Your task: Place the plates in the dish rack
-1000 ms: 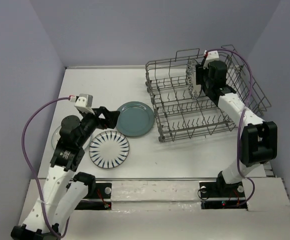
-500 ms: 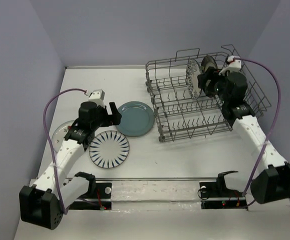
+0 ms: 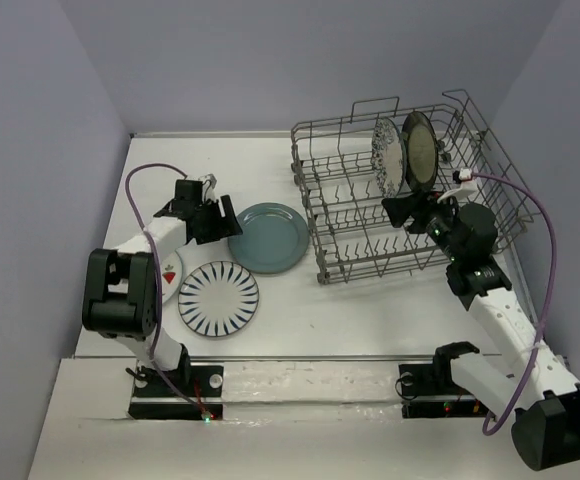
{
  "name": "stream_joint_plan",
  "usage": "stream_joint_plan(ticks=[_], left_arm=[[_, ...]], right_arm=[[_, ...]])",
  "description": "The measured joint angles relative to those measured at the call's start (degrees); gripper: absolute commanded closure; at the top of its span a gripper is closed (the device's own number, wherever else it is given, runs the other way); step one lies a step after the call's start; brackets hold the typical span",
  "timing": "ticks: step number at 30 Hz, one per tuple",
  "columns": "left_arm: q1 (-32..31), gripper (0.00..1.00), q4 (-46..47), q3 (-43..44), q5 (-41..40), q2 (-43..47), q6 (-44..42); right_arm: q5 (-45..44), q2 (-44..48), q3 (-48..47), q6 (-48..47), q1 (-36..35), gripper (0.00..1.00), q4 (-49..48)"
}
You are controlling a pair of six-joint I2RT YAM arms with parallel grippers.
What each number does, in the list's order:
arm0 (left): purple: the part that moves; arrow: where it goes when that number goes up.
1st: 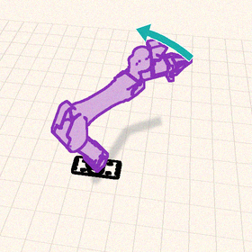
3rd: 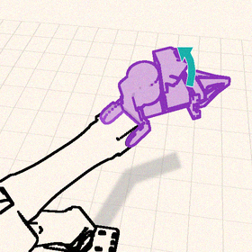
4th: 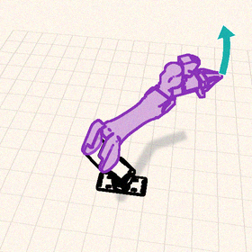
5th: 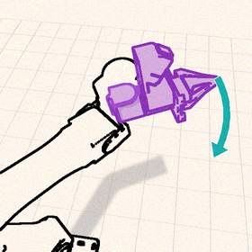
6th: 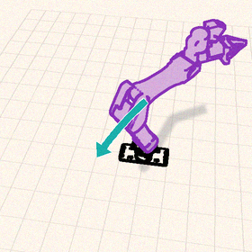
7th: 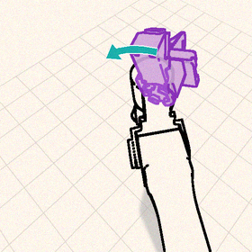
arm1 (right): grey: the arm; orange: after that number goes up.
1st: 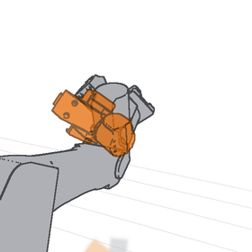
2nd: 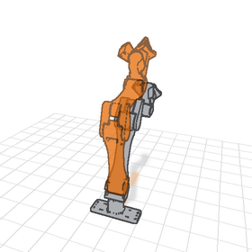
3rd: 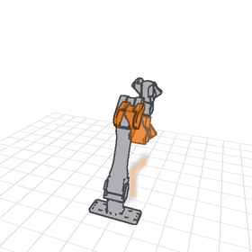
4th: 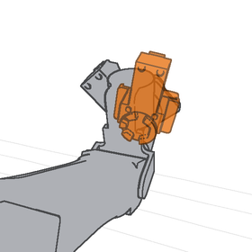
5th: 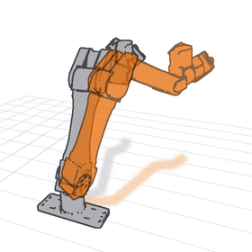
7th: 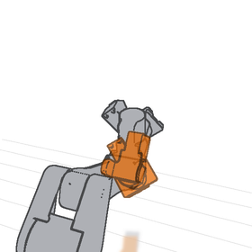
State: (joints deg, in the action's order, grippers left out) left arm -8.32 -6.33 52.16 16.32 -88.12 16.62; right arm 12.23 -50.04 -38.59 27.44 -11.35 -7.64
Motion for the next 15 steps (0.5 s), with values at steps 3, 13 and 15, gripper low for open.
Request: stream_joint_plan(ticks=[3,13,15], left_arm=[[3.1,0.29,0.3,2.2,2.3,-6.6,0.2],[5.9,0.49,1.4,5.1,10.2,-13.9,0.5],[6.2,0.51,2.2,5.5,12.1,-14.9,0.5]], right_arm=[[1.7,0.0,0.8,0.7,0.0,0.31,-0.8],[4.1,-1.4,2.0,1.9,0.0,0.31,-3.3],[4.2,-1.5,2.0,2.0,0.0,0.31,-3.3]])
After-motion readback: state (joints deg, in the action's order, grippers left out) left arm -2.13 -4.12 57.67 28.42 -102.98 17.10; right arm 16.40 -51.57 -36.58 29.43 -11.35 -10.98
